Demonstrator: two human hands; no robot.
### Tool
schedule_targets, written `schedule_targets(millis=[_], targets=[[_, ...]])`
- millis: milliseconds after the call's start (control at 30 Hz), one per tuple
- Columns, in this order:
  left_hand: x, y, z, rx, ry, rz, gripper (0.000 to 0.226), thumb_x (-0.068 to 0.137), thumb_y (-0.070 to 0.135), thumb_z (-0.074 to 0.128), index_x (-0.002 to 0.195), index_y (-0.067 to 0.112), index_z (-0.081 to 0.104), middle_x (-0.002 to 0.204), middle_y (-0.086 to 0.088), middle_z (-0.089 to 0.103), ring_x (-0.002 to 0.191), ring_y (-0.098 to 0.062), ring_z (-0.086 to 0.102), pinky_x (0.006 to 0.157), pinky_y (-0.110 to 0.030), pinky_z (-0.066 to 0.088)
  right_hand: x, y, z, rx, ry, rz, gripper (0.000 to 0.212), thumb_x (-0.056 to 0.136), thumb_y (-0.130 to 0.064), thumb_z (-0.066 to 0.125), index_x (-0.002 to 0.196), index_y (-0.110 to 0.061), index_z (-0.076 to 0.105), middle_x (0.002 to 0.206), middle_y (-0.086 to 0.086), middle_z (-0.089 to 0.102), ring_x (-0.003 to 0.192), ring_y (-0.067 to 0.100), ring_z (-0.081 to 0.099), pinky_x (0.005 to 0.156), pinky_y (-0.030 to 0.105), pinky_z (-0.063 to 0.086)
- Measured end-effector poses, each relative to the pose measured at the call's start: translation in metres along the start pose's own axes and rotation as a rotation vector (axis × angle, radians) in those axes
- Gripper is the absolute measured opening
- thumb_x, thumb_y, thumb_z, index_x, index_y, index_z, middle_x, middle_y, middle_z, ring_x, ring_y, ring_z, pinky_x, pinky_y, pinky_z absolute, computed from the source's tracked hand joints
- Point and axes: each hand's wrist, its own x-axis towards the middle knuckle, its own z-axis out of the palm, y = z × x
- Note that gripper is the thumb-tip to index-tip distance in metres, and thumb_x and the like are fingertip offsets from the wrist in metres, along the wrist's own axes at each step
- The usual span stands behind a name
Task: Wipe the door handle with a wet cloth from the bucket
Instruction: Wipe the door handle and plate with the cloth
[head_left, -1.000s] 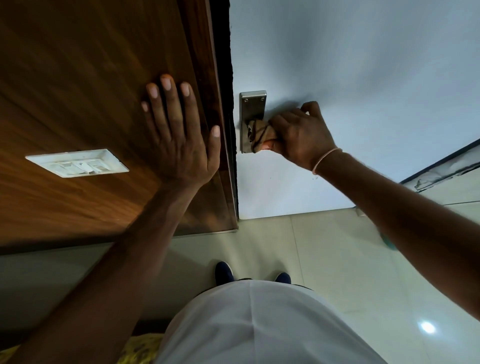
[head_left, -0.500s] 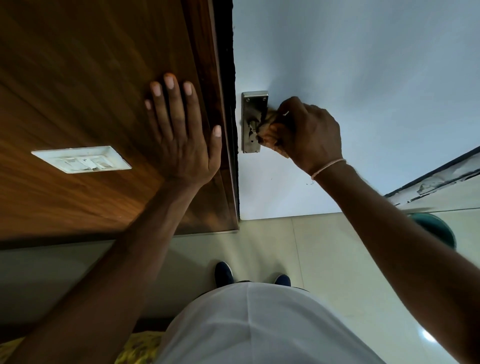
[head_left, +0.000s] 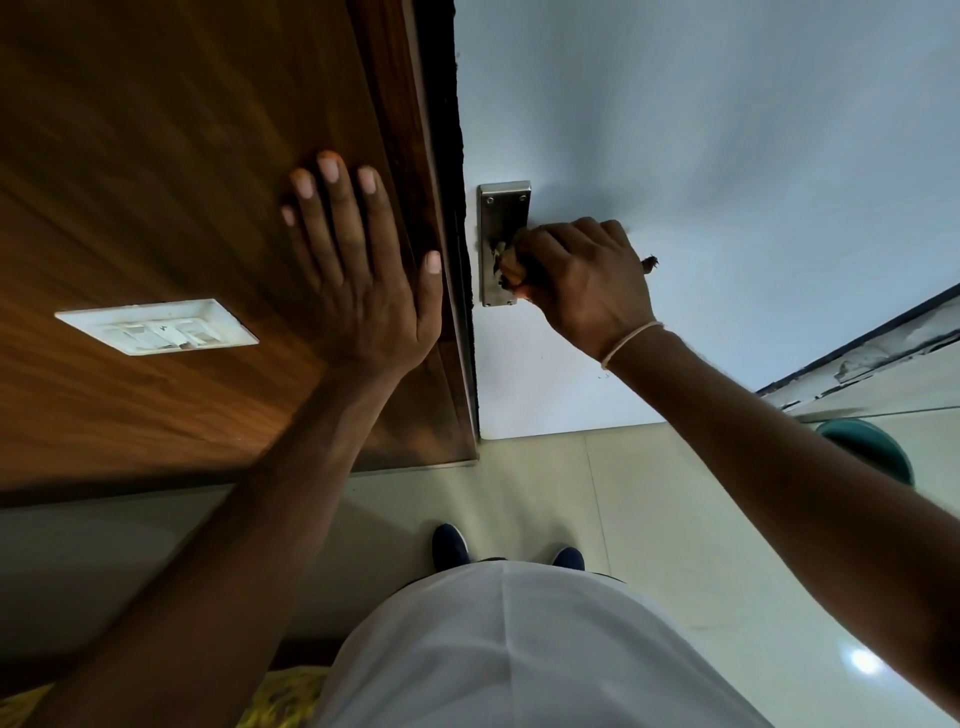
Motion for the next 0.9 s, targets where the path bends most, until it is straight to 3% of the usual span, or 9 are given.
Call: schedule_targets(millis=[100, 300, 433, 600, 767, 833, 900], targets=[[0.001, -0.002, -0.001, -0.012, 0.004, 0.000, 0.077, 0.100, 0.038, 0.055, 0.160, -0.007, 0.033, 0.159, -0.038, 0.042, 0.153, -0.052, 0.028, 0.132, -0.060, 0.016, 0.004, 0.006, -0.001, 0.030, -0.053, -0.031, 0.030, 0.095, -0.041, 0.078, 0.111, -0.017, 0.071, 0.099, 0.006, 0.077, 0.082, 0.036, 0.068, 0.077, 0.041, 0.047], [0.000, -0.005, -0.005, -0.022, -0.016, 0.010, 0.076, 0.101, 0.038, 0.053, 0.161, -0.006, 0.033, 0.161, -0.036, 0.040, 0.154, -0.051, 0.027, 0.134, -0.057, 0.014, -0.005, 0.048, -0.015, 0.108, -0.181, 0.011, 0.039, 0.093, -0.042, 0.081, 0.113, -0.015, 0.062, 0.101, 0.010, 0.073, 0.086, 0.039, 0.069, 0.084, 0.042, 0.047], [0.001, -0.002, -0.005, -0.011, -0.012, 0.007, 0.077, 0.100, 0.038, 0.054, 0.160, -0.006, 0.034, 0.161, -0.036, 0.041, 0.154, -0.051, 0.028, 0.132, -0.059, 0.017, 0.008, 0.022, -0.002, 0.101, -0.189, -0.038, 0.039, 0.096, -0.039, 0.075, 0.120, -0.012, 0.062, 0.112, 0.012, 0.074, 0.095, 0.040, 0.069, 0.087, 0.044, 0.048], [0.001, 0.000, -0.002, -0.008, -0.004, 0.000, 0.079, 0.098, 0.037, 0.058, 0.160, -0.007, 0.034, 0.160, -0.037, 0.042, 0.153, -0.051, 0.029, 0.132, -0.061, 0.018, 0.018, 0.002, 0.004, 0.136, -0.194, -0.081, 0.029, 0.098, -0.026, 0.065, 0.119, -0.007, 0.059, 0.105, 0.015, 0.073, 0.095, 0.043, 0.069, 0.084, 0.045, 0.050], [0.000, -0.001, -0.002, -0.015, -0.008, 0.000, 0.077, 0.100, 0.037, 0.056, 0.160, -0.007, 0.033, 0.160, -0.038, 0.041, 0.153, -0.052, 0.028, 0.131, -0.062, 0.019, 0.024, 0.030, -0.003, 0.262, -0.347, -0.063, 0.036, 0.091, -0.036, 0.080, 0.114, -0.016, 0.061, 0.104, 0.009, 0.077, 0.093, 0.042, 0.071, 0.078, 0.043, 0.057], [-0.001, -0.002, -0.001, -0.016, -0.009, 0.004, 0.076, 0.101, 0.037, 0.055, 0.159, -0.007, 0.034, 0.160, -0.038, 0.041, 0.153, -0.053, 0.028, 0.131, -0.062, 0.019, 0.020, 0.041, -0.010, 0.310, -0.407, -0.015, 0.023, 0.090, -0.035, 0.080, 0.101, -0.027, 0.061, 0.103, 0.000, 0.078, 0.097, 0.034, 0.073, 0.080, 0.045, 0.060], [0.000, -0.001, -0.001, -0.021, -0.005, -0.004, 0.075, 0.101, 0.037, 0.054, 0.159, -0.007, 0.034, 0.159, -0.039, 0.042, 0.152, -0.053, 0.029, 0.130, -0.063, 0.020, 0.011, 0.054, -0.014, 0.391, -0.437, 0.041, 0.019, 0.094, -0.028, 0.078, 0.092, -0.026, 0.060, 0.098, -0.008, 0.079, 0.096, 0.022, 0.076, 0.084, 0.044, 0.062]])
